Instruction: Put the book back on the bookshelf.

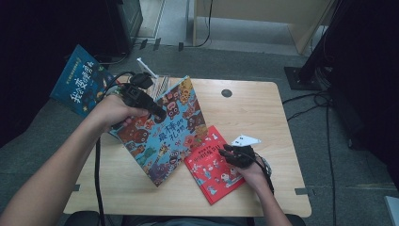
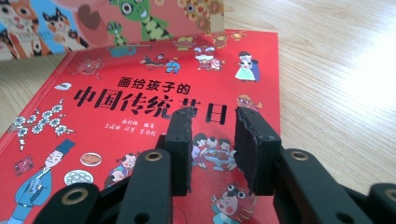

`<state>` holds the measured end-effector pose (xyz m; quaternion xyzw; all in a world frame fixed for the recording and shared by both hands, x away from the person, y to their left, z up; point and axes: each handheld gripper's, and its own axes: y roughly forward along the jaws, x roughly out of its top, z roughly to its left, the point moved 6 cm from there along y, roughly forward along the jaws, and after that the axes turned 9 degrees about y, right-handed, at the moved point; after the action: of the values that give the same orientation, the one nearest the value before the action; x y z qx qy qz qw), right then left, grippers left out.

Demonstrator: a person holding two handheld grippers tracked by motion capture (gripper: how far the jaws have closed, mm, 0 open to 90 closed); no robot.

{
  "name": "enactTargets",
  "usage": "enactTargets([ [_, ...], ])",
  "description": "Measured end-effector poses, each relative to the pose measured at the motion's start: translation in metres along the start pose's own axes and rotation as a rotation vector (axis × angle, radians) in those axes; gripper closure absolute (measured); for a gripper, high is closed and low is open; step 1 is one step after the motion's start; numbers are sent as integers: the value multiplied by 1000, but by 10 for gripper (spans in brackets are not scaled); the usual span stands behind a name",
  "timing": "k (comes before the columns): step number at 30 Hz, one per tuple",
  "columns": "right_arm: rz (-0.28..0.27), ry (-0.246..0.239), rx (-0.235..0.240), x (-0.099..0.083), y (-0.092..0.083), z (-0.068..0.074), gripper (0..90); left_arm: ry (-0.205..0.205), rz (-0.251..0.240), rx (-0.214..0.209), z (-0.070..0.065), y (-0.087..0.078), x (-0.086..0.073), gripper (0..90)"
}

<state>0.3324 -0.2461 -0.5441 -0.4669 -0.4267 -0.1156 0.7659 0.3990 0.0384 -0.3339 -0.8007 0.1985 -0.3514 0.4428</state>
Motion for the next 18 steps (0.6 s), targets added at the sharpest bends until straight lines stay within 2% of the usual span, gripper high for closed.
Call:
enactTargets([
  [7,-4,-18,-2,0,5,0,598,-19,-13,11,6,-10,-12,813],
  [8,8,-18,-5,1,6,0,592,-22,-18,11,7,-12,-13,813],
  [18,25,-46,0,6,15,2,564,-73,-49,32,17,-29,-34,813],
])
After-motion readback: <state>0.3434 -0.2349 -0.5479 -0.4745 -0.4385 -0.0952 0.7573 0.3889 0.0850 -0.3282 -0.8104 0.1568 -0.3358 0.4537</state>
